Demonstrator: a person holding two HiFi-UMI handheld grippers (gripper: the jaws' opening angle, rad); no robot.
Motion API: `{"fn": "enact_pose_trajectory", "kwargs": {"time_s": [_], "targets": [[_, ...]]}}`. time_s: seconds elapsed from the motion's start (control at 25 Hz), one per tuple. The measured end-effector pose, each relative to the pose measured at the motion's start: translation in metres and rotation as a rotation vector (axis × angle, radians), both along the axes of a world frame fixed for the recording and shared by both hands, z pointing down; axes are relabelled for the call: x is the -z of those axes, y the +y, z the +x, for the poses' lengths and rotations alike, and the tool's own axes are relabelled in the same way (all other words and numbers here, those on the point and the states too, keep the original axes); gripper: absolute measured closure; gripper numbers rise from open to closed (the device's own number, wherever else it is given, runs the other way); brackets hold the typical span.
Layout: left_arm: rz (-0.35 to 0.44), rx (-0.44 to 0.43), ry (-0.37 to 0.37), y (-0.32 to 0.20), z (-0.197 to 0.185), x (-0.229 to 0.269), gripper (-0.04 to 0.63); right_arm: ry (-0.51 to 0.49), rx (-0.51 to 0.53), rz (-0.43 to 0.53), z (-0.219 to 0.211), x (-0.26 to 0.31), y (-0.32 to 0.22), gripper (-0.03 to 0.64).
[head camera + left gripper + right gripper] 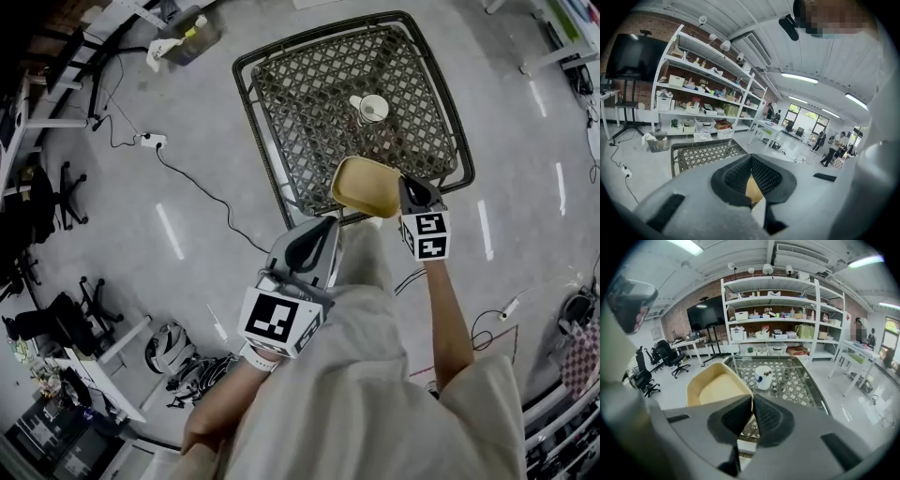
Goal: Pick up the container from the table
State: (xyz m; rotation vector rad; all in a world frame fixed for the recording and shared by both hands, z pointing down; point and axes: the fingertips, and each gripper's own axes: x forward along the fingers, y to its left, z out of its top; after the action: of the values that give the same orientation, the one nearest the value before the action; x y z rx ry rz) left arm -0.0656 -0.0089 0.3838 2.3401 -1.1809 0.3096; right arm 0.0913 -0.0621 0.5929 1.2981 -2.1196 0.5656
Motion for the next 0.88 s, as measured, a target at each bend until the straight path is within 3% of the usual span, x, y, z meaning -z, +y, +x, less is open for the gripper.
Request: {"fn": "enact_pose_trajectory", "kwargs": {"time_s": [0.52,0.88], "targets": [[0.055,0.031,0.055,-0.005,-0.012,0.02,0.572,-0.04,0.002,0.168,-0.021,0.118,0.005,0.588],[0.104,0.056,0.074,-0.01,-0.025,0.028,0.572,-0.047,-0.052,0.279,-0.026,0.179,0.018,0.588]]}}
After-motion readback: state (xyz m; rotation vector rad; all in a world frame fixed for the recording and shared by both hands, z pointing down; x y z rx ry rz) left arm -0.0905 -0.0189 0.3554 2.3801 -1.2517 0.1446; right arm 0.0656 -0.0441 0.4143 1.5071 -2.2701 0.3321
